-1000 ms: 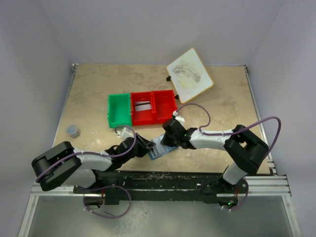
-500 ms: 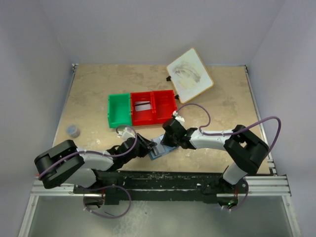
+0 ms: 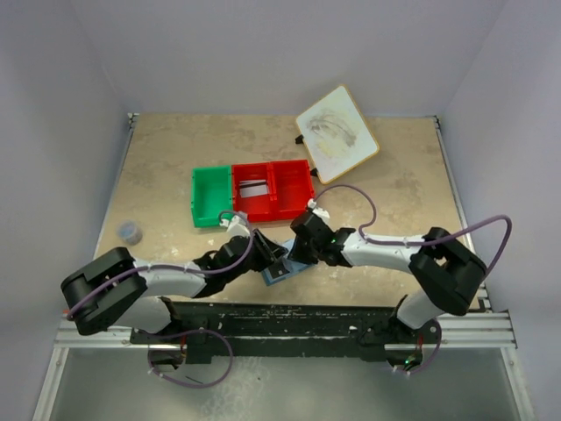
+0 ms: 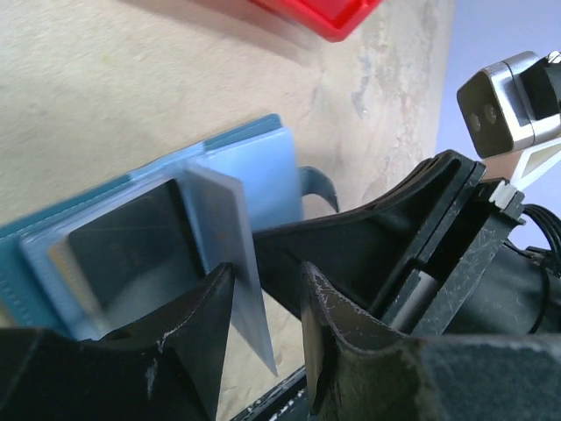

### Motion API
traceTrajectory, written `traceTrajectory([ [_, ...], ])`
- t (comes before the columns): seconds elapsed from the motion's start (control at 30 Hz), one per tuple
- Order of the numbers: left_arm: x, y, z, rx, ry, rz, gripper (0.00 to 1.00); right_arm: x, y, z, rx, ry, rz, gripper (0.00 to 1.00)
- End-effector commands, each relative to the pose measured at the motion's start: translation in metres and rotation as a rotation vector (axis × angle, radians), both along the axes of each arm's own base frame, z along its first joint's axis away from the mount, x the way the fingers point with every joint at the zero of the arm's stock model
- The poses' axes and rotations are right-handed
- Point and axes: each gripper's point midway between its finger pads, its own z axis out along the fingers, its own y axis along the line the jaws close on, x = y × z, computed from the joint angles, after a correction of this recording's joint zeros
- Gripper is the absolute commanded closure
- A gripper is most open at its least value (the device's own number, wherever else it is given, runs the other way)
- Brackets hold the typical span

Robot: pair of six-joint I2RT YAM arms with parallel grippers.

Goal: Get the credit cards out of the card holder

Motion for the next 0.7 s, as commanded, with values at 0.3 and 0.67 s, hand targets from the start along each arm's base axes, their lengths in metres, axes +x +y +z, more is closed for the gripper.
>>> traceTrajectory([
  [0.3, 0.010, -0.036, 0.016, -0.026, -0.066, -0.096, 0.66, 0.003, -0.073, 0.040, -0.040, -0.074, -0.220, 0.86],
  [0.67, 0.017, -0.055, 0.023, -0.029, -0.095, -0.140, 0.65, -0.005, -0.107, 0.054, -0.022, -0.116, -0.275, 0.84],
])
